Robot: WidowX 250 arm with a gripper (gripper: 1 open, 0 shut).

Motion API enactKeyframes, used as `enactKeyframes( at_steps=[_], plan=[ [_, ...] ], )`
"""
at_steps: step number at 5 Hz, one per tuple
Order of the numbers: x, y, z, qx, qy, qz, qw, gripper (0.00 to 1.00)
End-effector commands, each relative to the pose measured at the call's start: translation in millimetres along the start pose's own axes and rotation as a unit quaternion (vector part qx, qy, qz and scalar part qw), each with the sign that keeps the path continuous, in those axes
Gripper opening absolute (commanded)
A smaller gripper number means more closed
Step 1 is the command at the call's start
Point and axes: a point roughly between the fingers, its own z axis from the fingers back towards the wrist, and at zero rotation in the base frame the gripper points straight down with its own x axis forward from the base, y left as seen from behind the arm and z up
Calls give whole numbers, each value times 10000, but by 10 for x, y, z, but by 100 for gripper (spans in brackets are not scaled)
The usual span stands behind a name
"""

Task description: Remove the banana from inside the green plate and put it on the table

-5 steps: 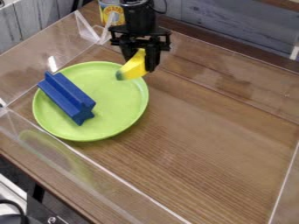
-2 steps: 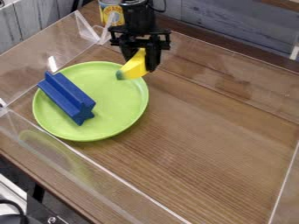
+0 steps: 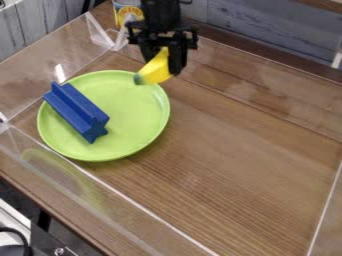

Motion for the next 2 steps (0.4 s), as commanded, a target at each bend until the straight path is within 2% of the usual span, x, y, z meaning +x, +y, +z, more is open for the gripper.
enactKeyframes(
  at_steps=[1, 2],
  plan=[
    [-17, -237, 188, -34, -232, -495, 9985, 0],
    [-66, -421, 151, -86, -163, -808, 9966, 0]
  ],
)
